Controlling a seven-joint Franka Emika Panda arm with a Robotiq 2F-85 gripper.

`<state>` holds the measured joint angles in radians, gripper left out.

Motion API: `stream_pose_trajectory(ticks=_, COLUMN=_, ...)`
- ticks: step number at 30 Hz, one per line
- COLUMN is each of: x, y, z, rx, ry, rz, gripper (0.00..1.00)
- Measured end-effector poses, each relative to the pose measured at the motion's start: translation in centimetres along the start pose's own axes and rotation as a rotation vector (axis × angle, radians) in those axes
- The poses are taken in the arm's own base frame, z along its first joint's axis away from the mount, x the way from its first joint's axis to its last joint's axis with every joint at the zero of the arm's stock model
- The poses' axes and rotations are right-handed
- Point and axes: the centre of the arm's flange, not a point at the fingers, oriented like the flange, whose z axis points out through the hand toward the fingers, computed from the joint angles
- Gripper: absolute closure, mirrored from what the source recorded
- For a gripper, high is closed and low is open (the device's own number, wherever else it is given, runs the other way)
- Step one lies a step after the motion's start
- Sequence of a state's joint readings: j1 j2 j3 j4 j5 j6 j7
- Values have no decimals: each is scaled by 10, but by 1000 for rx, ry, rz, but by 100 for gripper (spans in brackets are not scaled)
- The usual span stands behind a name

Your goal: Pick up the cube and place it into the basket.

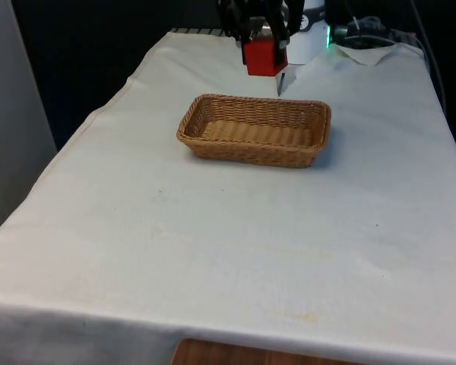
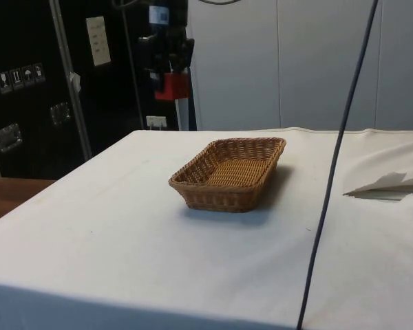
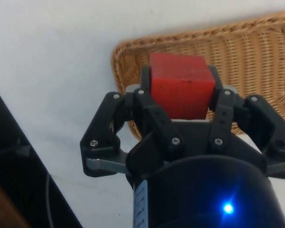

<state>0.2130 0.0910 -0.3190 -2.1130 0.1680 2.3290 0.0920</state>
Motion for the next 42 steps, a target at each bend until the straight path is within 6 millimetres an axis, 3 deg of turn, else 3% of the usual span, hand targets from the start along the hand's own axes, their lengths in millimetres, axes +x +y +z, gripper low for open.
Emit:
stream_pose_trajectory(ticks=20, x=-50, y=22, z=0, rx=23, ry=6, rz=-22, gripper=98)
stream_pose_trajectory(ticks=42, x=-95, y=73, z=6, rx=18, ry=-13, rz=-81, gripper=98)
